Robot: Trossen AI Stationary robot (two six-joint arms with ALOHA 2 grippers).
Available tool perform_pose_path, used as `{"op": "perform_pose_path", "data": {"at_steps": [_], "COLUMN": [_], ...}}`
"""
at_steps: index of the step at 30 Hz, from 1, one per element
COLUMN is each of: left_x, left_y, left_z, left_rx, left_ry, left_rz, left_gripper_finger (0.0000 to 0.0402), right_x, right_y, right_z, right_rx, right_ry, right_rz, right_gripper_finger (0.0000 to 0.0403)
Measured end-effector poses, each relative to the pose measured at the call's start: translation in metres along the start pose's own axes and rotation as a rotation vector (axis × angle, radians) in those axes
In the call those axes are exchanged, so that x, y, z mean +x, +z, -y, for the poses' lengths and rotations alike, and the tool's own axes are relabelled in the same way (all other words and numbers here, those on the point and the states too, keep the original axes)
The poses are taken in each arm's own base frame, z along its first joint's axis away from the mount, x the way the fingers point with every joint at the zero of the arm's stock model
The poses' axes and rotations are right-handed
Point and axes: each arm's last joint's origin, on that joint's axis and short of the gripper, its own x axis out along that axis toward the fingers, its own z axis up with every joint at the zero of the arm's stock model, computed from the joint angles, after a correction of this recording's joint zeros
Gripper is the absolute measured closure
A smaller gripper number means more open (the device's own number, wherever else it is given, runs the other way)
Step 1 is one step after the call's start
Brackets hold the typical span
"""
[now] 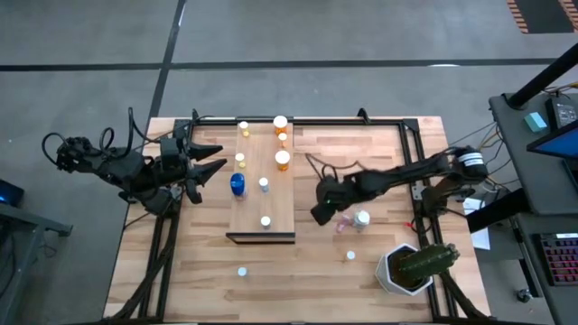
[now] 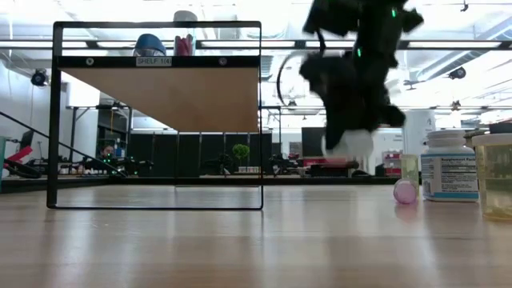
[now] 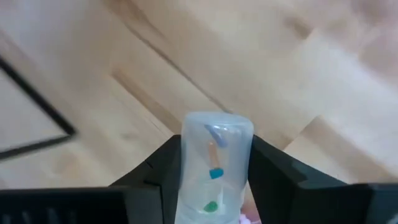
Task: Pick and place medicine bottles onto shelf by color
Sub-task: Put the middle transparent pill bottle on the shelf
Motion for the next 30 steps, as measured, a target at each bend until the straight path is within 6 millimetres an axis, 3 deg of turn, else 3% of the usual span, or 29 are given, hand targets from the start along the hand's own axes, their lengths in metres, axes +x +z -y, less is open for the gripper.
{"op": "perform_pose_path", "data": {"at_steps": [8,15,22,30], "left_x": [0.002,0.012,0.035,0.061], "left_y": [-0.001,-0.006,-0.018,-0.031], "left_z": [0.001,0.011,0.033,0.057], "left_rx": [0.026,0.166,0.445,0.842], "left_ry": [0.001,0.004,-0.012,-0.007], "left_rz": [-0.006,-0.032,-0.043,-0.005], "left_gripper_finger": [0.0237,0.0237,0.0230,0.0164], "right_x": [-0.086,-0.137,-0.152,-0.160], "right_y": [0.050,0.077,0.096,0.114], "right_z": [-0.003,-0.014,-0.039,-0.069], "right_rx": [0.038,0.050,0.203,0.368], "right_ry": [0.239,0.556,0.764,1.129], "right_rz": [0.176,0.092,0.021,-0.106], "right_gripper_finger": [0.0258,0.0259,0.0259,0.0259]}}
